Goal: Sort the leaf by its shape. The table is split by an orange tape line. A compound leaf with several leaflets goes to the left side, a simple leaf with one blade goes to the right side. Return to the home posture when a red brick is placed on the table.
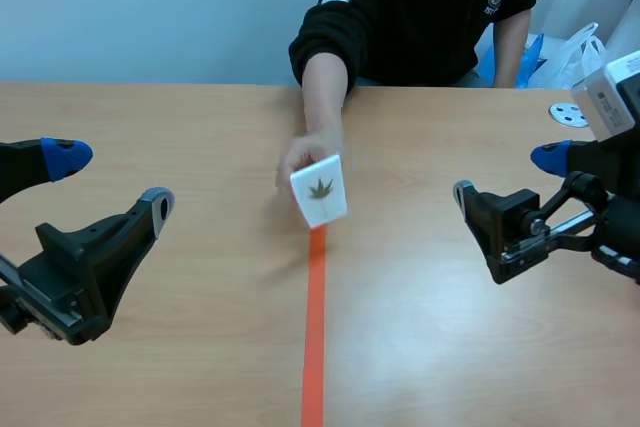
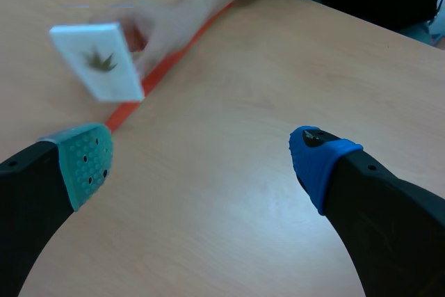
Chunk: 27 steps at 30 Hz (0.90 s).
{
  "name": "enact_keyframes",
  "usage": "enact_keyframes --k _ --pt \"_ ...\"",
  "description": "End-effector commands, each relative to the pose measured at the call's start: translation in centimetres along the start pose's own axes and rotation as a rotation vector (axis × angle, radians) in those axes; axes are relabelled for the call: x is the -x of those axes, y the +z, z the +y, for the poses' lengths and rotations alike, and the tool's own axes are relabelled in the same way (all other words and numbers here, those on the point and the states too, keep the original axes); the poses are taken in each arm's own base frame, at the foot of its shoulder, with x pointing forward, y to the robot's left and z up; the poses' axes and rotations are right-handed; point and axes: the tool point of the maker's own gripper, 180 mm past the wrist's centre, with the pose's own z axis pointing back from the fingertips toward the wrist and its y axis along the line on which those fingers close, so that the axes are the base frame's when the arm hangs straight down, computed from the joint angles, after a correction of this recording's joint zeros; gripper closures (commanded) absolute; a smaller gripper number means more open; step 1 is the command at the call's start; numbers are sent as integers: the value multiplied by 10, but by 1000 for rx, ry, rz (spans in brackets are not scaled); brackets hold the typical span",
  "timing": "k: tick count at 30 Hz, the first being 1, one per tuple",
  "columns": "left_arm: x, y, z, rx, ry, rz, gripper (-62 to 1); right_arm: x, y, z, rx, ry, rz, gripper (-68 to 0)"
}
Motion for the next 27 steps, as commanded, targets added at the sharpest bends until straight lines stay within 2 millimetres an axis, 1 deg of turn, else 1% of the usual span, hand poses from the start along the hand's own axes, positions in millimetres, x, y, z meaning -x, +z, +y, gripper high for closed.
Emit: enact_keyframes --k 1,20,22,25,27 --pt "-9 -2 -1 1 5 -35 -512 -17 0 -5 -1 34 -45 -519" --pt "-12 -2 0 -3 2 -49 -512 -17 1 -6 -13 52 -34 -519" --pt "-11 -4 3 -11 -5 -37 -512 -16 1 -6 -13 52 -34 -519" --pt "-16 -8 10 -31 -23 -53 -512 -16 1 -6 -13 52 -34 -519" --pt "-16 -11 14 -32 -44 -52 -512 -16 1 -6 -13 52 -30 -519"
